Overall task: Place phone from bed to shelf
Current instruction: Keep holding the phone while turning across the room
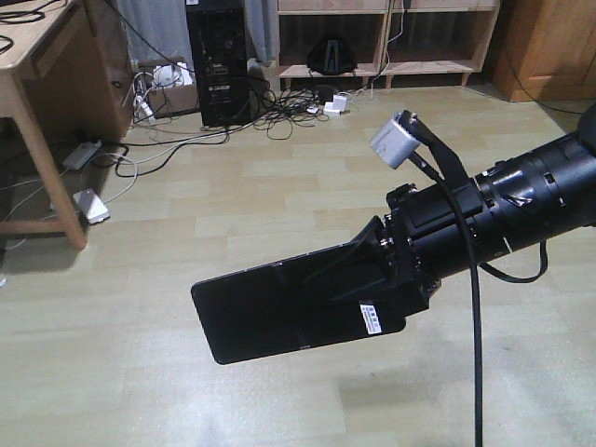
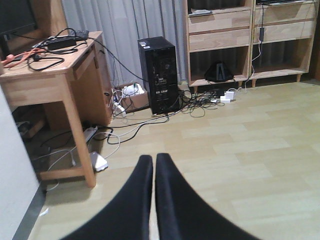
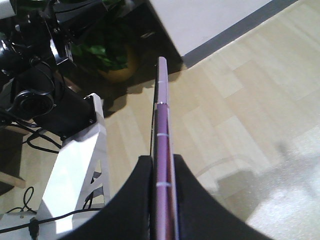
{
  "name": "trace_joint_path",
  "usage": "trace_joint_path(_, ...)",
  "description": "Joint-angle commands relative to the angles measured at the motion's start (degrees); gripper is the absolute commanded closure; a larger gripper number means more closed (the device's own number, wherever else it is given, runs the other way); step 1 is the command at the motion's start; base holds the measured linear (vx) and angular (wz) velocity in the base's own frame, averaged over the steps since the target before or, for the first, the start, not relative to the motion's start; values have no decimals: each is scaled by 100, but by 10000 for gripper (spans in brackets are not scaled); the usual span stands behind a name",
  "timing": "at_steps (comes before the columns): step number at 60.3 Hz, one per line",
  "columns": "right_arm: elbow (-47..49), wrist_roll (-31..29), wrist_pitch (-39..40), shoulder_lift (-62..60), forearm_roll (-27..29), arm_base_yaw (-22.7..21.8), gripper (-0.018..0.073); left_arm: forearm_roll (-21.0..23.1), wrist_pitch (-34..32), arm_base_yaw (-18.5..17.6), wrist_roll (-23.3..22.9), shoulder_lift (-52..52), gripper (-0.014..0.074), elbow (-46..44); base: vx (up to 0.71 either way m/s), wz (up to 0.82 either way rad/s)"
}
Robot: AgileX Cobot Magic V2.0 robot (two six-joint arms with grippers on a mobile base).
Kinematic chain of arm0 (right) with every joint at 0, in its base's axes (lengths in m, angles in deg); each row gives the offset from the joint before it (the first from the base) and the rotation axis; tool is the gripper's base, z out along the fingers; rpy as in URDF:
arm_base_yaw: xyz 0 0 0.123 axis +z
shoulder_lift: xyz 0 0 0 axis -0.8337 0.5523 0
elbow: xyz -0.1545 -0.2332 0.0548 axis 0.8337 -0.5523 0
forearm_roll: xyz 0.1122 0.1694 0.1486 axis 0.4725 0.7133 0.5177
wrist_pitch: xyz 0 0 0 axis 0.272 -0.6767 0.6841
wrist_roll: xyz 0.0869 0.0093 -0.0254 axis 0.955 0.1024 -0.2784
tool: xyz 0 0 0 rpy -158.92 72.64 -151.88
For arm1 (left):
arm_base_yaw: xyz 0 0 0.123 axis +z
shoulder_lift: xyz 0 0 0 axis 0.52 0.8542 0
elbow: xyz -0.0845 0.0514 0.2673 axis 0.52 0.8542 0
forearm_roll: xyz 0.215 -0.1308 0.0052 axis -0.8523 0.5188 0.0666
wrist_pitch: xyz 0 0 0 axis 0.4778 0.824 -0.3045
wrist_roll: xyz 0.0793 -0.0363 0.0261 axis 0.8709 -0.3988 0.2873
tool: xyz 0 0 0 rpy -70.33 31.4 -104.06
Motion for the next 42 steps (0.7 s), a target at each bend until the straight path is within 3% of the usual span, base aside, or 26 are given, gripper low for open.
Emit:
trace_joint_path(1,140,-63,-453,-208,462,-17,560,26,-407,-2,-22,-65,596,-146,43,-6)
trace_joint_path(42,140,-63,-453,-208,462,-17,560,26,-407,-2,-22,-65,596,-146,40,-15)
